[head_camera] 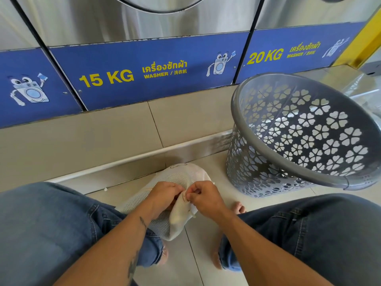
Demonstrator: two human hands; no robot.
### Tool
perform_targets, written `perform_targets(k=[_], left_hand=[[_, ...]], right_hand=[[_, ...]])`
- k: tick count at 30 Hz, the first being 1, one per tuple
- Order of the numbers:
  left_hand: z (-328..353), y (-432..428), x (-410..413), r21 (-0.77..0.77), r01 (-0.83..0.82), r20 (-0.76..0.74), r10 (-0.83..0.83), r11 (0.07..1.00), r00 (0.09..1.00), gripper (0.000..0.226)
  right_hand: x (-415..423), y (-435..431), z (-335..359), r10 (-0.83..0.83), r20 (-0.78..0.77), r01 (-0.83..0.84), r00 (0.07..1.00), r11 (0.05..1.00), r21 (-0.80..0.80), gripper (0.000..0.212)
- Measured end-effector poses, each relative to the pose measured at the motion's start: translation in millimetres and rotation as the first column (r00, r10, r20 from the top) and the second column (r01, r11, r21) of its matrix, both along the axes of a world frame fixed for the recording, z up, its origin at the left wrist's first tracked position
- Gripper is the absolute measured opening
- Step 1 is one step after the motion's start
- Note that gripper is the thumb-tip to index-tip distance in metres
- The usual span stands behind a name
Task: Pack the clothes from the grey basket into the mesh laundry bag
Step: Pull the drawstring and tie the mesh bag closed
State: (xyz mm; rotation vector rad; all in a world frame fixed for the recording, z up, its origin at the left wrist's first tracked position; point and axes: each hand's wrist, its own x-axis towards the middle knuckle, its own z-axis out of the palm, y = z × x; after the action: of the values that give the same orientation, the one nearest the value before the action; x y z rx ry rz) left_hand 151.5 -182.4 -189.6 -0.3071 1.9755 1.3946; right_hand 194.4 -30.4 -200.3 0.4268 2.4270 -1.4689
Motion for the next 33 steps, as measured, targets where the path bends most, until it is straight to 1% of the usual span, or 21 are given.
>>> perform_targets(k=[3, 6, 9, 12, 17, 21, 24, 27, 30, 31, 33], left_hand=[[2.3, -0.5, -0.1, 0.038, -0.028, 0.068, 0.026, 0.999, 0.997, 0.011], [4.8, 0.2, -2.1, 0.083, -0.081, 0.134, 0.069, 0.993, 0.989, 0.014], [6.0, 0.6, -3.8, 0.114, -0.143, 0.167, 0.123, 0.983, 0.978, 0.019], [5.7, 1.4, -5.9, 0.114, -0.199, 0.174, 0.178, 0.973, 0.969, 0.026], [8.3, 0.3, -9.2, 0.094, -0.287, 0.178, 0.267, 0.953, 0.947, 0.028], [8.8, 2.1, -8.1, 0.091, -0.308, 0.177, 0.289, 0.947, 0.941, 0.025], [5.6, 3.3, -8.3, 0.063, -0.309, 0.149, 0.298, 0.949, 0.943, 0.024], [2.7, 2.8, -8.7, 0.057, -0.324, 0.135, 0.315, 0.944, 0.939, 0.028], [0.2, 3.0, -7.8, 0.073, -0.351, 0.136, 0.340, 0.933, 0.931, 0.028], [-0.8, 3.1, -8.0, 0.076, -0.359, 0.137, 0.347, 0.930, 0.928, 0.028], [-2.2, 2.7, -8.1, 0.081, -0.366, 0.133, 0.354, 0.927, 0.926, 0.028]], right_hand=[[-0.1, -1.0, 1.9, 0.044, 0.024, -0.045, 0.999, 0.998, 0.036, 0.015], [3.8, -2.4, 2.2, 0.011, 0.004, -0.011, 1.000, 1.000, 0.017, 0.009], [4.8, -2.5, 4.7, 0.000, -0.029, 0.000, 1.000, 1.000, 0.015, 0.010], [5.0, -1.5, 4.7, 0.000, -0.068, 0.001, 0.998, 1.000, 0.009, 0.017], [7.3, -7.6, 5.1, 0.059, -0.115, -0.054, 0.992, 0.997, 0.047, 0.022], [8.2, -9.9, 8.5, 0.121, -0.098, -0.117, 0.988, 0.992, 0.046, 0.030], [9.7, -10.2, 10.6, 0.159, -0.092, -0.153, 0.983, 0.986, 0.065, 0.033], [11.6, -8.8, 10.5, 0.245, -0.091, -0.227, 0.965, 0.959, 0.167, 0.036], [15.2, -7.3, 8.8, 0.398, -0.013, -0.377, 0.917, 0.877, 0.298, 0.042], [16.7, -7.9, 8.5, 0.434, 0.012, -0.415, 0.901, 0.853, 0.317, 0.045], [17.7, -8.8, 9.8, 0.462, 0.030, -0.445, 0.886, 0.833, 0.329, 0.048]])
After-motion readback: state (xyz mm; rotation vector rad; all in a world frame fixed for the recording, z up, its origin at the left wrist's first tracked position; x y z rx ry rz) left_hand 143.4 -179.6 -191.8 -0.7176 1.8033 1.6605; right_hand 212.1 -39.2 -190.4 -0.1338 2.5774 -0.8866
